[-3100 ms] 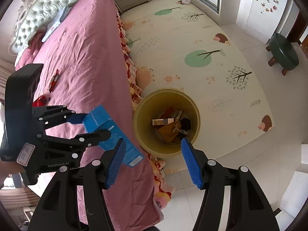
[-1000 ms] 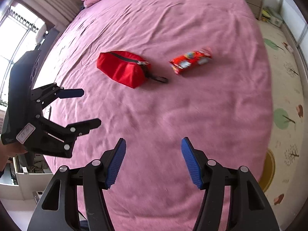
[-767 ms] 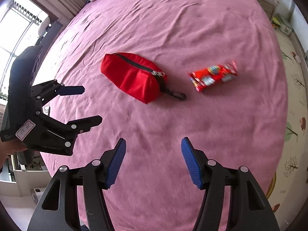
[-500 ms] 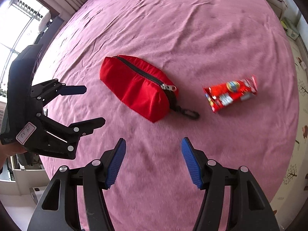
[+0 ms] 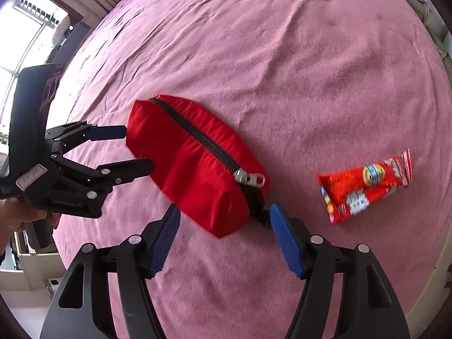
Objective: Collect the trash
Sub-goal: 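Grasp the red zip pouch with the left tool, then carry the red pouch over the yellow bin and open the left tool, then move the open left tool back over the red candy wrapper, then grasp the red Milk candy wrapper with the left tool, then carry the wrapper over the yellow bin and open the left tool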
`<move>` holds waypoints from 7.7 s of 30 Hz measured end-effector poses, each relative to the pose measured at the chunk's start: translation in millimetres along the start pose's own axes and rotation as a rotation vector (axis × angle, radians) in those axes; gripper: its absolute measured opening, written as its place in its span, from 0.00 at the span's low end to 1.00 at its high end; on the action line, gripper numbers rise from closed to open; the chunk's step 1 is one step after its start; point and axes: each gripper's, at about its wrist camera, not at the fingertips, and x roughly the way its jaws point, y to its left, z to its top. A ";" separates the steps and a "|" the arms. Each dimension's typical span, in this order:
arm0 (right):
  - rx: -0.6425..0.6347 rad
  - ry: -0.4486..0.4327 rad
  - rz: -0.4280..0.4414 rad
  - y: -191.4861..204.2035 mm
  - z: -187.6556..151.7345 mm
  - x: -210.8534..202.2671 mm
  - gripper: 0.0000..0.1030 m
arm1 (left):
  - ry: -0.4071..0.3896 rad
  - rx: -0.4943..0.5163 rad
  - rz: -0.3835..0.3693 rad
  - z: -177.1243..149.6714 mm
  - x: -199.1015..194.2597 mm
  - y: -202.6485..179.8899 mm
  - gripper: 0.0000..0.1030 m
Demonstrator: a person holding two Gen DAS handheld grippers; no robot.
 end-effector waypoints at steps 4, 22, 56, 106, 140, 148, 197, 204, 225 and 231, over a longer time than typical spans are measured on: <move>0.011 0.004 -0.012 -4.9 7.9 12.6 0.67 | 0.006 -0.057 -0.036 9.8 12.3 12.2 0.88; -0.026 -0.056 -0.055 5.3 -18.1 13.2 0.26 | -0.019 -0.069 -0.023 -8.6 26.8 -27.1 0.24; 0.276 -0.392 -0.202 -109.3 -300.7 -254.6 0.25 | -0.180 0.337 -0.258 -110.1 -82.9 -383.2 0.19; 0.688 -0.474 -0.282 -267.9 -443.8 -298.1 0.45 | 0.025 0.594 -0.316 -111.6 16.5 -580.4 0.87; 0.241 -0.401 -0.115 -137.9 -187.6 -214.3 0.46 | -0.167 0.392 -0.061 -16.2 -40.0 -331.5 0.87; 0.204 -0.390 -0.091 -130.6 -138.0 -176.1 0.46 | -0.185 0.354 -0.045 19.9 -13.2 -288.4 0.87; 0.354 -0.475 -0.104 -176.9 -180.8 -204.1 0.46 | -0.215 0.280 -0.201 9.2 -7.8 -329.3 0.37; 0.409 -0.530 -0.145 -192.2 -240.4 -250.6 0.47 | -0.237 0.343 -0.257 -27.0 -35.0 -406.9 0.37; 0.631 -0.602 -0.239 -254.5 -422.5 -306.4 0.48 | -0.116 0.516 -0.351 -118.4 -5.3 -582.8 0.37; 0.685 -0.617 -0.245 -269.3 -451.0 -306.8 0.48 | -0.081 0.536 -0.367 -119.9 15.2 -605.4 0.41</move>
